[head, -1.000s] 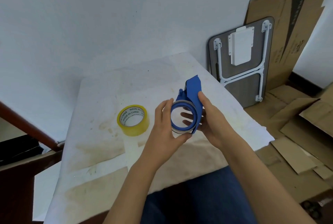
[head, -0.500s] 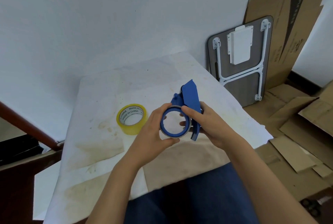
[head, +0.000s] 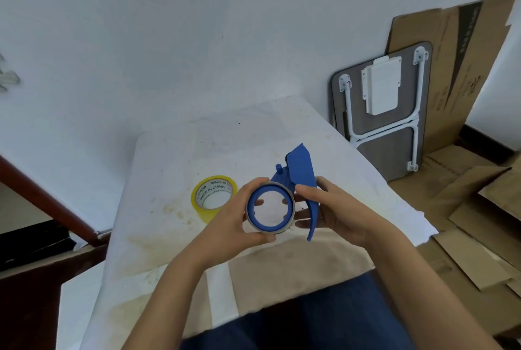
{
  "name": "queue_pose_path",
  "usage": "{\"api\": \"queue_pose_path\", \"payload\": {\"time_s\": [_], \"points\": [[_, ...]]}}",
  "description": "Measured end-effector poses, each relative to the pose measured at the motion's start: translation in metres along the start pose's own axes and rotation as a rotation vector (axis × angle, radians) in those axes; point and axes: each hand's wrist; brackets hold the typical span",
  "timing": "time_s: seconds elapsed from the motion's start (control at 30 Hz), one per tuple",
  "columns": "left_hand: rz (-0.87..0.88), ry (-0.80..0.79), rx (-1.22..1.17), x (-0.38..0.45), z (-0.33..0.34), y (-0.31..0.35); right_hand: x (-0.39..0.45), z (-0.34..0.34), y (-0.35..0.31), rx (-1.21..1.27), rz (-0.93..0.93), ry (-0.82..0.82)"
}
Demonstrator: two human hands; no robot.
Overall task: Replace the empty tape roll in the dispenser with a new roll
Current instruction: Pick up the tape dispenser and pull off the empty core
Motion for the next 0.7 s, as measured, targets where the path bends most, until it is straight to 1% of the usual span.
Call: {"api": "queue_pose_path", "payload": {"time_s": [0.2,0.3,0.37,0.43,0.47,0.5,0.57,0.7], "points": [[0.052,0.039,0.121,0.005,-0.003,0.000,0.002,0.003,-0.001,0.008,-0.010,0.044],[0.042,0.084,0.115,0.004,-0.001,0.001,0.003,0.003,-0.002,-0.015,-0.009,0.074],[0.027,0.155,0.002,0.001,0.002,0.006,0.004,0.002,-0.003,-0.024,-0.010,0.120],[0.001,0.295,-0.230,0.000,0.002,0.015,0.006,-0.001,-0.002,-0.026,0.002,0.214],[-0.008,0.379,-0.310,0.001,0.000,0.019,0.006,-0.003,-0.003,-0.033,0.018,0.269],[-0.023,0.455,-0.328,0.004,-0.004,0.023,0.007,-0.004,-0.003,-0.039,0.038,0.320],[-0.080,0.525,-0.201,0.015,-0.012,0.025,0.009,-0.007,-0.003,-0.039,0.074,0.384],[-0.263,0.493,0.292,0.052,-0.017,0.016,0.013,-0.012,0.000,-0.027,0.114,0.431]]}}
Point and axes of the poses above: each hand's wrist, its own x-axis towards the middle knuckle, its own z-axis out of the palm, y = z × x, and after that the axes turned 11 degrees about -x, right-handed
